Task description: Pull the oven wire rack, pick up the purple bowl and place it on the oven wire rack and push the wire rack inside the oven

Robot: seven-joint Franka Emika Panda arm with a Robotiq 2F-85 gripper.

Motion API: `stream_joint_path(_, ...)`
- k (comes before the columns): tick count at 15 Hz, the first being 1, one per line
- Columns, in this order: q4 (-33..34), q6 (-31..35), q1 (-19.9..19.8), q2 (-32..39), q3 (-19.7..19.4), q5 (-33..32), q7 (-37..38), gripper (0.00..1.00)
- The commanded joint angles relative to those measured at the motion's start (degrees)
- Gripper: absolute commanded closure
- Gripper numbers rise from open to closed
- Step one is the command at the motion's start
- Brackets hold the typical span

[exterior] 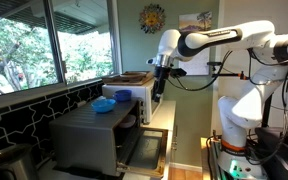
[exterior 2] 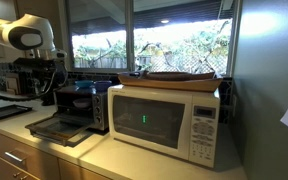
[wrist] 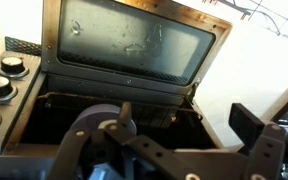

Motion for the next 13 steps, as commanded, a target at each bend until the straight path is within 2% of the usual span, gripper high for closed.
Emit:
stream_joint_path(1, 3.2, -5.7, -3.0, -2.4, 2.5, -2.6, 5.0, 0.0)
stream_joint_path(4, 5.1, -7.1, -5.8, -3.2, 4.3, -4.4, 10.7, 0.0)
stream_joint_path(5, 4.5, -5.2, -3.9, -2.2, 2.9, -2.7, 6.9, 0.0)
stream_joint_path(13, 5.1, -5.6, -5.5, -2.6, 3.9, -3.4, 9.2, 0.0)
